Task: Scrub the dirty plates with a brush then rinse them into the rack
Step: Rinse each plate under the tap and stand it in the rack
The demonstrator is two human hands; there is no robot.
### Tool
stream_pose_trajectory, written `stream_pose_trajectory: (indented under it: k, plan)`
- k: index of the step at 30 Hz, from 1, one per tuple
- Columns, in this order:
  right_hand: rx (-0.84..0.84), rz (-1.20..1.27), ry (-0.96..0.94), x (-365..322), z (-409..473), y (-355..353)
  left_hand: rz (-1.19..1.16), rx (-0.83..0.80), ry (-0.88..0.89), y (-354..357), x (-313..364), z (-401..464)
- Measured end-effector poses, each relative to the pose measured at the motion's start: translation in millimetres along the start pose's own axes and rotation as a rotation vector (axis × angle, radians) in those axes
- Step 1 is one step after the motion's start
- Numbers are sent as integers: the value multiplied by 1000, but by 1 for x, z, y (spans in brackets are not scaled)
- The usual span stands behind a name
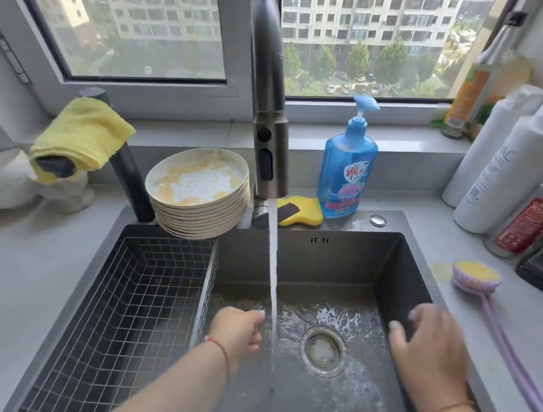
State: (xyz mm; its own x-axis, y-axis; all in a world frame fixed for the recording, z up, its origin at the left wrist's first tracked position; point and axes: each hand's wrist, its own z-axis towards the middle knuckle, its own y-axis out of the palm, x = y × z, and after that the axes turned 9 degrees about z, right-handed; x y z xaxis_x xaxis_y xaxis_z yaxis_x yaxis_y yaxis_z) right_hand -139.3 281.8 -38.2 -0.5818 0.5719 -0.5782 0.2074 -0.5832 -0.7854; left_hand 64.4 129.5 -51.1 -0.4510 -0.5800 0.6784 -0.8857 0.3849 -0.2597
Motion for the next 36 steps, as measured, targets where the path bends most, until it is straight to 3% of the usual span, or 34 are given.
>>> stream_pose_trajectory:
  k: [3, 6, 8, 10, 12, 14, 17, 21, 24, 30, 36]
  plan:
    - [-325, 113, -100, -35, -32, 30, 135, 125, 150, -9, 5, -5]
    - [-647, 176, -150, -61, -45, 48, 473, 23, 258, -16, 4, -11]
    - [-924, 185, -45, -70, -46, 61, 540, -102, 252, -19, 5, -11]
    - [-1013, 381, 206, -79, -46, 72, 298, -118, 213, -27, 15, -9]
    - [-970, 675, 494, -90, -45, 76, -35, -36, 143, -42, 33, -6]
    - [-931, 911, 730, -101, -45, 80, -211, 63, 120, -65, 49, 3]
    - [-918, 1051, 881, -119, -53, 86, -322, 116, 117, -99, 70, 21]
    - [-840, 1135, 949, -159, -50, 99, -297, 185, 199, -137, 95, 43]
    - [-768, 1155, 885, -186, -41, 107, -235, 225, 275, -156, 110, 58]
    - [-574, 1279, 767, -248, -3, 142, -214, 102, 299, -172, 131, 80]
    - [-514, 1394, 738, -280, 43, 180, -240, 46, 317, -178, 144, 108]
